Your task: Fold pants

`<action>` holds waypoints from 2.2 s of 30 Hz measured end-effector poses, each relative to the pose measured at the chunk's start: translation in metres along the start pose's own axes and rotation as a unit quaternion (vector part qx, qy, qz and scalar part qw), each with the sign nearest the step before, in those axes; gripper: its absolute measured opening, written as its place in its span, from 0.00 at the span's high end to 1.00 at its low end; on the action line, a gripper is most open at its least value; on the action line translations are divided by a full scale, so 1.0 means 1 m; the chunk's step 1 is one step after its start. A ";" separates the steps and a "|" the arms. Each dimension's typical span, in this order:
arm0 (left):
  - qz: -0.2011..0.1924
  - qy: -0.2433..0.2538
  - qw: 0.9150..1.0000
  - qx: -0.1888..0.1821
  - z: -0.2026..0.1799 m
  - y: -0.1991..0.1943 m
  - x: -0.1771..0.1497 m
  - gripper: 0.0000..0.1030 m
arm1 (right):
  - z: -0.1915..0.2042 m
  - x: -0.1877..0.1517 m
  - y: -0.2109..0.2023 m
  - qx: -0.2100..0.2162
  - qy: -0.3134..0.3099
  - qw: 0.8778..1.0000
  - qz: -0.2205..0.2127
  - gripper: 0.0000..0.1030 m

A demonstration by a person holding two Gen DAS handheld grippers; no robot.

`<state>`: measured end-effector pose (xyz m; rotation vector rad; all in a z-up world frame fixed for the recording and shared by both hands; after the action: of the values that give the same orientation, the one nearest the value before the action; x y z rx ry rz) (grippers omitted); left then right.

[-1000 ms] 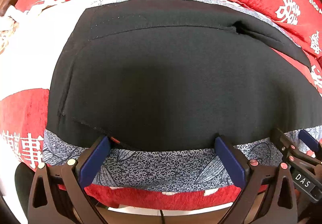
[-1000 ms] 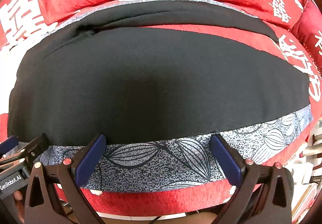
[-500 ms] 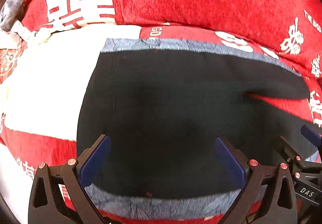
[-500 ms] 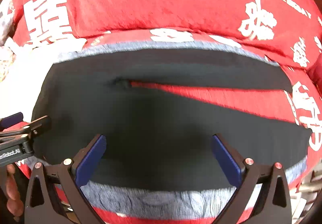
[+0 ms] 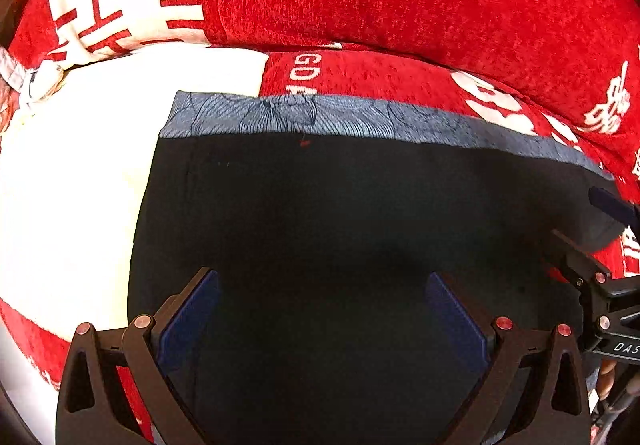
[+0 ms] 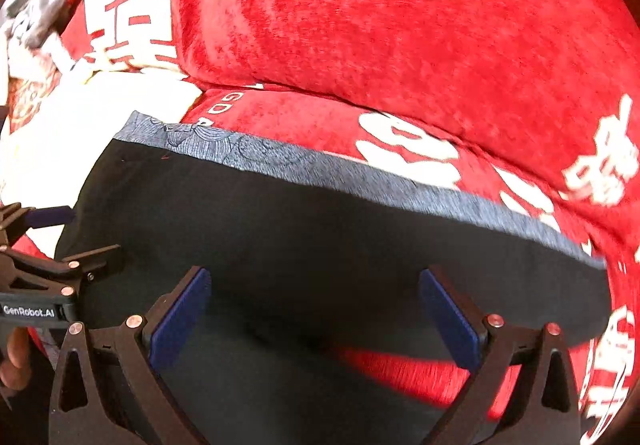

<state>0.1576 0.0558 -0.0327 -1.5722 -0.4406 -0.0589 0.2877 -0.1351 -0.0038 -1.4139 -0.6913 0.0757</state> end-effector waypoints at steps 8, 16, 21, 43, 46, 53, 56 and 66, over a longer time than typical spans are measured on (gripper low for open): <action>-0.002 0.005 1.000 0.011 0.005 0.018 0.022 0.00 | 0.015 0.031 0.043 0.018 -0.076 0.997 0.020 0.00; 0.005 -0.003 1.000 0.009 0.009 0.032 0.028 0.00 | 0.039 0.050 0.080 0.086 -0.152 0.983 0.051 0.00; 0.004 -0.008 1.000 -0.002 0.009 0.034 0.030 0.00 | 0.037 0.060 0.103 0.127 -0.170 0.974 0.073 0.00; 0.020 -0.058 0.996 -0.062 0.013 0.036 0.048 0.00 | 0.065 0.053 0.073 0.102 -0.258 0.960 0.049 0.93; 0.023 -0.098 0.990 -0.096 0.015 0.033 0.060 0.00 | 0.073 0.046 0.049 0.065 -0.272 0.960 -0.001 0.93; 0.073 -0.188 0.973 -0.115 0.008 0.054 0.087 0.00 | 0.087 0.028 0.047 0.022 -0.276 0.960 -0.044 0.93; 0.106 -0.160 0.980 -0.061 -0.002 0.080 0.086 0.06 | 0.086 0.026 0.046 0.011 -0.282 0.958 -0.051 0.93; 0.058 -0.132 0.987 -0.064 -0.017 0.058 0.074 0.88 | 0.071 0.030 0.044 0.021 -0.274 0.960 -0.046 0.30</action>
<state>0.2472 0.0580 -0.0639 -1.7364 -0.5606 0.2177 0.2929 -0.0513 -0.0327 -1.3228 -1.2036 0.4192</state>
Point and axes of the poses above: each gripper's, at about its wrist camera, not at the fingertips, and y roughly the way its jaws point, z to its left, x to its top, the point moved 7 cm from there along y, roughly the way its jaws point, and after that the axes turned 2 degrees about y, right-handed, at the moved point
